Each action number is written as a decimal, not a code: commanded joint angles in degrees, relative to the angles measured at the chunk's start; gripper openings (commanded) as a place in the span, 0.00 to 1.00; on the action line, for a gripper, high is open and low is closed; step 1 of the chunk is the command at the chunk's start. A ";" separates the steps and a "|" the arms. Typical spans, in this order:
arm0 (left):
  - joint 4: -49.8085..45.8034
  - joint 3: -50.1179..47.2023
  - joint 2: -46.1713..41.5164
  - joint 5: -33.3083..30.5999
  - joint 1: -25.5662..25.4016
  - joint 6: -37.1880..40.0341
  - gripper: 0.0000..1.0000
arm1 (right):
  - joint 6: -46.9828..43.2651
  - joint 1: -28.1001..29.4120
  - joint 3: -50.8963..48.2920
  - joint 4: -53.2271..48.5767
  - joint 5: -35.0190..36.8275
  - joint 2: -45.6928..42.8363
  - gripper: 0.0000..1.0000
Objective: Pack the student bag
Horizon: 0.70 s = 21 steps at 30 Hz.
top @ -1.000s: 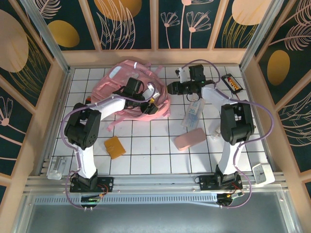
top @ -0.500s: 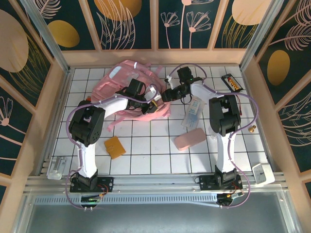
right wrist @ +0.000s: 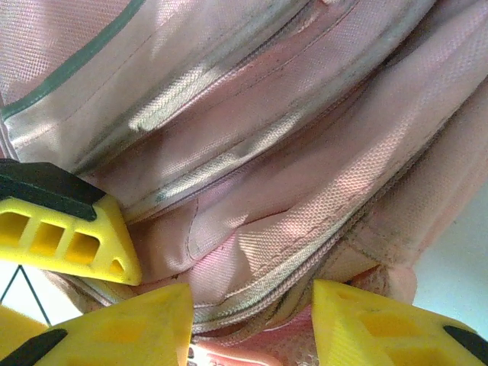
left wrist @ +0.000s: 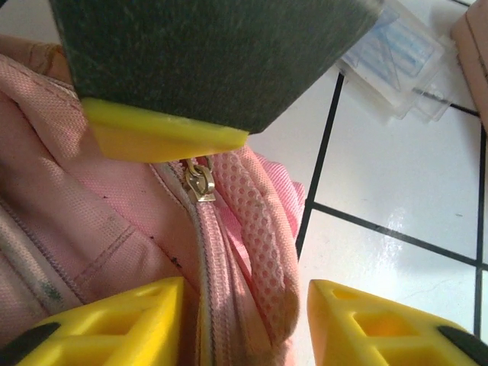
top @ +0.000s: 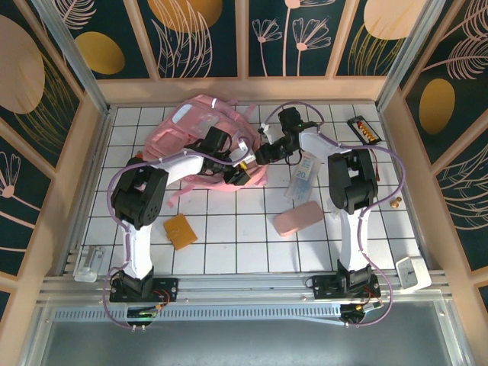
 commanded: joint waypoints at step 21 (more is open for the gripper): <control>1.25 -4.10 -3.98 -0.15 -0.40 10.98 0.00 | -9.81 4.39 -9.99 -2.90 4.52 -6.26 0.46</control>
